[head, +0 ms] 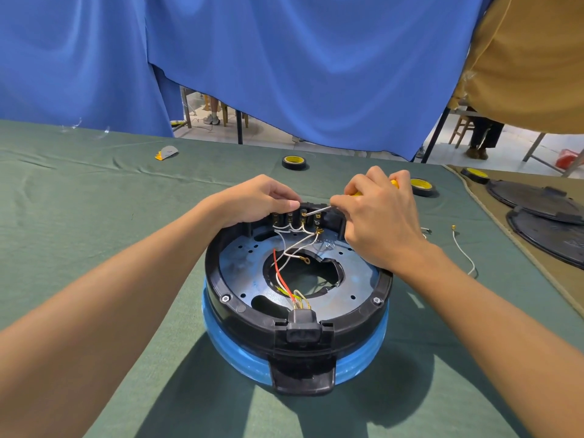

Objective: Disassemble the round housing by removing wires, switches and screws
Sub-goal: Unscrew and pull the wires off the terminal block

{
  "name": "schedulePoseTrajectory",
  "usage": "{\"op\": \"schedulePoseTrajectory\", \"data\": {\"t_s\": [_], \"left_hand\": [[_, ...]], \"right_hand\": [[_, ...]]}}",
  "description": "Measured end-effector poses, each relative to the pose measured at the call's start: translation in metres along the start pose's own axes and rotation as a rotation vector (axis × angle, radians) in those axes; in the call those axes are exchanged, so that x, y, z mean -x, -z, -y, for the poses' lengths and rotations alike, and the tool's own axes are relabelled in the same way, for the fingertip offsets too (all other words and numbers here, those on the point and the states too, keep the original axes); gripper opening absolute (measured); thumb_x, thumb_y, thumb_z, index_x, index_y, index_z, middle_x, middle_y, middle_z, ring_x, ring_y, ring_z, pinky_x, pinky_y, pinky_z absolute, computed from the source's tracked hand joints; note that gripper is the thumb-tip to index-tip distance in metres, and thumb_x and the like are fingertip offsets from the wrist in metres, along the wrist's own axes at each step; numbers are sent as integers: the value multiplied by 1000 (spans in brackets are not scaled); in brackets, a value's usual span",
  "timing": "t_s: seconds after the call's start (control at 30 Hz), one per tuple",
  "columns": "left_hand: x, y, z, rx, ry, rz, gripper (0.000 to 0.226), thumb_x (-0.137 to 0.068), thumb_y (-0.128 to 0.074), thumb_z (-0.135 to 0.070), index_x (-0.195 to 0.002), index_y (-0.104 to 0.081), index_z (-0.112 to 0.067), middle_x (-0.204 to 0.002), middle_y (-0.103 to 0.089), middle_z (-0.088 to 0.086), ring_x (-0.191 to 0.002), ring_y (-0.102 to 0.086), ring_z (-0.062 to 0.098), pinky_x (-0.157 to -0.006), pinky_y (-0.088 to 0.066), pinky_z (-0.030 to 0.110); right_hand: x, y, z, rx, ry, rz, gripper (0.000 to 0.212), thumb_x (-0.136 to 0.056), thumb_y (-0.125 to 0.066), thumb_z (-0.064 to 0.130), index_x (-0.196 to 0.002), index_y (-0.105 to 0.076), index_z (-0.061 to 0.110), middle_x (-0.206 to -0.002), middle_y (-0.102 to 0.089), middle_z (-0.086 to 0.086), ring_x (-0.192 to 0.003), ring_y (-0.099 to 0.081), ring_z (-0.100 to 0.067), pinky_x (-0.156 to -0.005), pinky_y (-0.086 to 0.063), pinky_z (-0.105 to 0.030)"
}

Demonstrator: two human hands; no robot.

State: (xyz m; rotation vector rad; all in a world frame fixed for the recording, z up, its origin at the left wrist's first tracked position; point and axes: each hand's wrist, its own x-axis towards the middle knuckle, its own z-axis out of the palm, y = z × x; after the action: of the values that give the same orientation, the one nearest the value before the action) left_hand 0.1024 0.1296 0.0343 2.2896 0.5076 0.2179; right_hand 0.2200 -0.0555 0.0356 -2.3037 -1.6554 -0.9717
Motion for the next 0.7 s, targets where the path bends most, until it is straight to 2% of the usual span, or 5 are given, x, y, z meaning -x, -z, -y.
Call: {"op": "schedulePoseTrajectory", "data": {"t_s": [0.2,0.47,0.6,0.7], "left_hand": [[1,0,-2,2,-2,8,28,-97,-59,-30,-121,-69,-20,-111,-71,-3,-106,-63,14,-106,-44,39],[0,0,-1,-1,-7,-1,27,-97,-59,-29,-120,-70,-19,-108,-72,-4,-106,-64,15,-106,-44,41],[1,0,-1,-11,-2,5,28,-98,-58,-29,-121,-69,-20,-108,-71,-6,-105,-63,14,-105,-45,40],[1,1,-2,-15,4,3,28,-97,-58,-30,-121,-69,-21,-108,-71,-7,-104,-63,12,-105,-44,37]], "right_hand": [[1,3,2,46,9,6,35,-73,-44,15,-88,-75,19,-85,-61,-3,-88,-48,-26,-73,-18,-37],[-1,2,-1,69,66,6,22,-75,-60,15,-91,-75,18,-89,-61,-4,-91,-49,-27,-75,-19,-39],[-9,3,-8,81,145,39,26,-74,-59,12,-94,-75,21,-93,-61,-3,-95,-48,-26,-78,-19,-40],[-19,4,-19,-8,215,66,33,-75,-62,5,-97,-76,24,-94,-61,-2,-96,-49,-27,-80,-20,-40]]}}
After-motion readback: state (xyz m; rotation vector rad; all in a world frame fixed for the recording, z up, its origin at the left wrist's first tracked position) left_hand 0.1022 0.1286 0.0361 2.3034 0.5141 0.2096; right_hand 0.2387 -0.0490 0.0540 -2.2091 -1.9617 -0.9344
